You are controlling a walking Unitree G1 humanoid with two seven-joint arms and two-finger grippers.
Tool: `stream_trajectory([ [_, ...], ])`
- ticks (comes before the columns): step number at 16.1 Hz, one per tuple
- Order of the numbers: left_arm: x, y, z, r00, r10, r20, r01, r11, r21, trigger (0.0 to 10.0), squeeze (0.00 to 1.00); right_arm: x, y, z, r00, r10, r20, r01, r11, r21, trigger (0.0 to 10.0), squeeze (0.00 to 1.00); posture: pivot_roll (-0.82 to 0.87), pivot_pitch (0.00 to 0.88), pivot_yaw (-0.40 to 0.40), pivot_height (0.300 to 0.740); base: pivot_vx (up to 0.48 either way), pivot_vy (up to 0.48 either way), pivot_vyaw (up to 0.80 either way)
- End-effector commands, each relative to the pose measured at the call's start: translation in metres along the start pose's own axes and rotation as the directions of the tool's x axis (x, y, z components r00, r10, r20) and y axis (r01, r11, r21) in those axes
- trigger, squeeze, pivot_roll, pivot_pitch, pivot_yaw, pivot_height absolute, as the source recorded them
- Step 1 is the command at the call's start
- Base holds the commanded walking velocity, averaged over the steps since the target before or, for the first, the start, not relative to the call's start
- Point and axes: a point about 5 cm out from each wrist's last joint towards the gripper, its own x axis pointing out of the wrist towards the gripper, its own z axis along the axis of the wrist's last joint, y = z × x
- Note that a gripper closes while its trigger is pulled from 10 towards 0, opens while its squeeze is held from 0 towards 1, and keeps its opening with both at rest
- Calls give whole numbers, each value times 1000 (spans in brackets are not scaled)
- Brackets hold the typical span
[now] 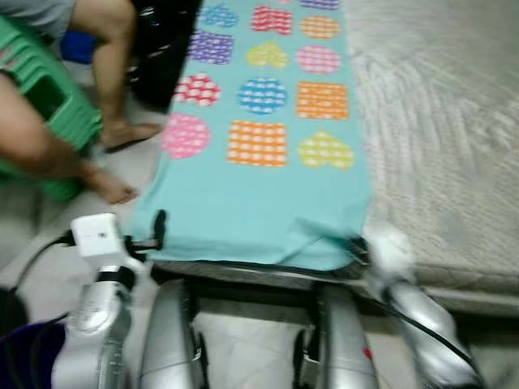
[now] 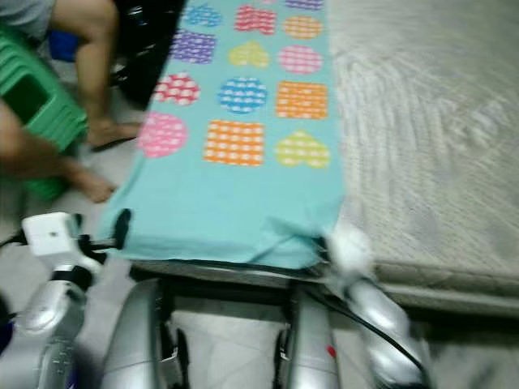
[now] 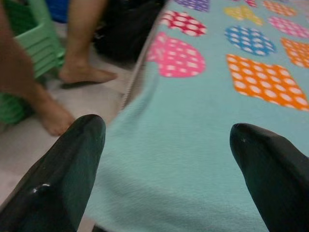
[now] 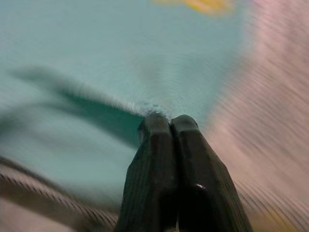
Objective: Clean up the room
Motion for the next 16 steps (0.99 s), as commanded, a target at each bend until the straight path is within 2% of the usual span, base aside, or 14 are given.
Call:
stream_trajectory([
  [1, -1, -6, -5, 1000, -24, -17, 24, 1000, -6, 10000, 0, 5, 7, 13, 997, 41, 64, -42, 999, 4, 0, 0, -47, 221, -35, 556, 0, 0, 0],
  [10, -1, -9, -8, 999, -34, -23, 33, 999, -9, 10000, 0, -20, 2, 0, 989, 144, -27, -144, 990, -2, 0, 0, -61, 234, -32, 556, 0, 0, 0],
  [11, -1, -9, -9, 999, -34, -24, 34, 999, -10, 10000, 0, -21, 1, -1, 989, 142, -34, -143, 990, -6, 1255, 0, -61, 234, -32, 556, 0, 0, 0],
  [12, -2, -10, -9, 999, -35, -26, 35, 999, -14, 10000, 0, -25, -2, -6, 988, 139, -61, -140, 990, -8, 9216, 0, -63, 236, -32, 556, 0, 0, 0],
  [13, -2, -10, -10, 999, -35, -28, 35, 999, -16, 10000, 0, -27, -4, -10, 988, 132, -84, -133, 991, -10, 10000, 0, -63, 236, -32, 556, 0, 0, 0],
  [15, -2, -10, -10, 999, -35, -29, 35, 999, -16, 10000, 0, -28, -7, -13, 989, 112, -93, -113, 994, -4, 10000, 0, -63, 236, -32, 556, 0, 0, 0],
  [16, -2, -10, -10, 999, -36, -30, 36, 999, -17, 10000, 0, -30, -12, -14, 992, 89, -90, -90, 996, 0, 10000, 1000, -66, 240, -30, 556, 0, 0, 0],
])
